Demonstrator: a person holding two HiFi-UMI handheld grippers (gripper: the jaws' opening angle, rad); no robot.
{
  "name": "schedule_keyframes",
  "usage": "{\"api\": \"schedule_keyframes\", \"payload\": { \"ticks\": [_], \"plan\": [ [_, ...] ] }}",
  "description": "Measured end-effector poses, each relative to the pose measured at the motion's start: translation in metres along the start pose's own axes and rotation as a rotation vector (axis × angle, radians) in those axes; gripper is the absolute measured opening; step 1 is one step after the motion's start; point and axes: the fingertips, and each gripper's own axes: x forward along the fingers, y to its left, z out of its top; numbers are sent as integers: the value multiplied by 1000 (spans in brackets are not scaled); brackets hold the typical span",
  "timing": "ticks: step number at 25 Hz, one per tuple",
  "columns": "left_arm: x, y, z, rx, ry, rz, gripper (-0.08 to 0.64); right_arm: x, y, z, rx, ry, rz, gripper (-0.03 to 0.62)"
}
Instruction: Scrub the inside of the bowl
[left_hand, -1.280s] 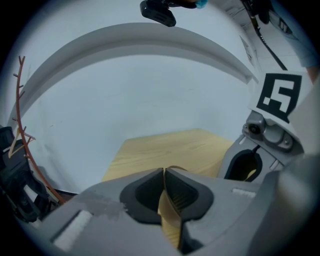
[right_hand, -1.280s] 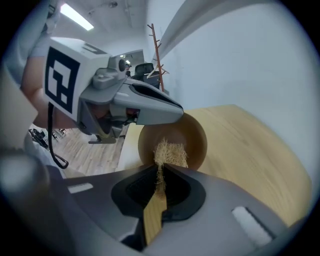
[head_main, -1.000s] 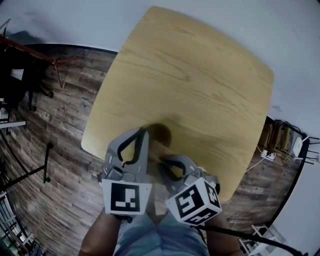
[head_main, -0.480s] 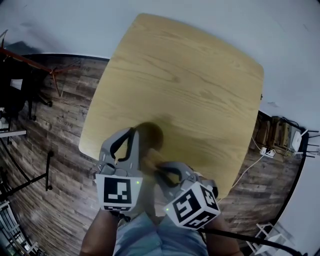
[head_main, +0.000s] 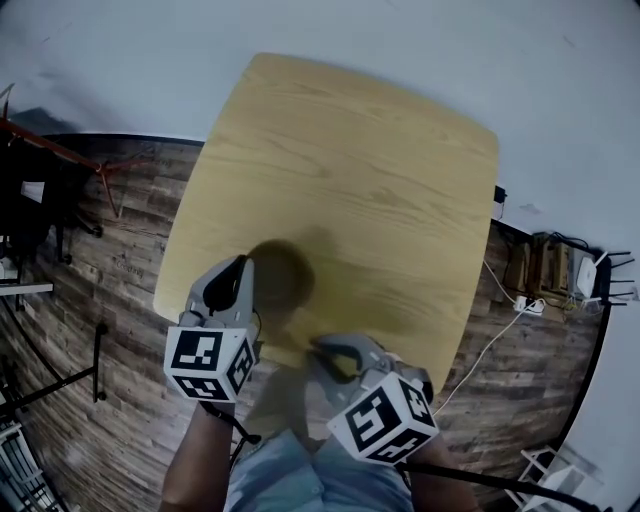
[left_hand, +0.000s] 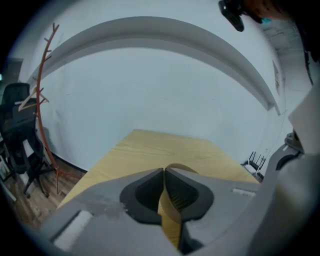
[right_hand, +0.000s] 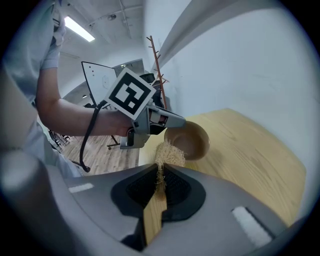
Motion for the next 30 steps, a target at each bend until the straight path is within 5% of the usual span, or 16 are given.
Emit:
{"api": "schedule_keyframes", "payload": {
  "ticks": [5,11,13,22,30],
  "plan": [
    [6,3,-18,-136,24,-1,35,-14,-3,0,18,-32,-21,26],
    [3,10,-21,-193,-2,-4,43,-21,-7,-6,39,-39,-47,26],
    [0,11,-20,-198,-7,1,95,-23,-7,-7,41,-45,-54,26],
    [-52,21,5,-191,-127,100,106,-41,-2,3,4,-89,-105,26],
    [-122,-27,54,-60,-277,128,106,-81,8,37,-85,-232,-142,26]
  ]
}}
